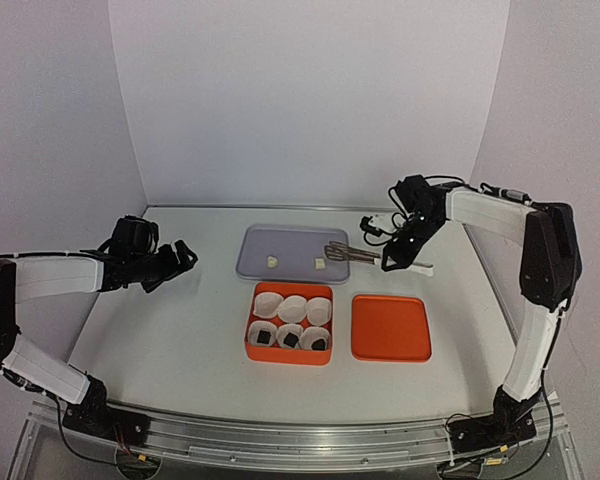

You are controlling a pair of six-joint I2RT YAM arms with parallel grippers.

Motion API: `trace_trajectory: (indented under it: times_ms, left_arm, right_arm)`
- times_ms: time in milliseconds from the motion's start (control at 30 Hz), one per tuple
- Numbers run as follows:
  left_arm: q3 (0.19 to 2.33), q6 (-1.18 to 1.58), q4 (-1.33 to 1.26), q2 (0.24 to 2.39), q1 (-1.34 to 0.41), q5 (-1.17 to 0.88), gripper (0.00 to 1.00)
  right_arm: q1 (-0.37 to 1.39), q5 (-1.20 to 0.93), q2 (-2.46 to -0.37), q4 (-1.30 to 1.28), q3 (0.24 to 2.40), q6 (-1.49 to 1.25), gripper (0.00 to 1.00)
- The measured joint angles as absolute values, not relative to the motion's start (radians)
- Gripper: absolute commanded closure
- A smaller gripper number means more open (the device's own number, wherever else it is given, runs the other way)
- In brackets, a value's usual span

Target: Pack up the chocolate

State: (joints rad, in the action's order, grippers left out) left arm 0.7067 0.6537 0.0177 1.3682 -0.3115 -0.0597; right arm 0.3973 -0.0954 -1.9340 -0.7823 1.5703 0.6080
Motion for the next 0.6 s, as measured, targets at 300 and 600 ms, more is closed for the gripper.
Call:
trace_trajectory:
  times_ms: [300, 600]
  left_arm:
    - [0.707, 0.655, 0.017, 1.357, -0.311, -0.06, 0.0]
    - [0.724, 0.665, 0.02, 1.362, -0.311, -0.05, 0.0]
  right_arm:
    - [0.409, -0.148, -1.777, -0.783, 1.545, 0.46, 1.0]
    - [0.647, -0.014, -1.673, -0.807, 1.495, 0.136, 1.0]
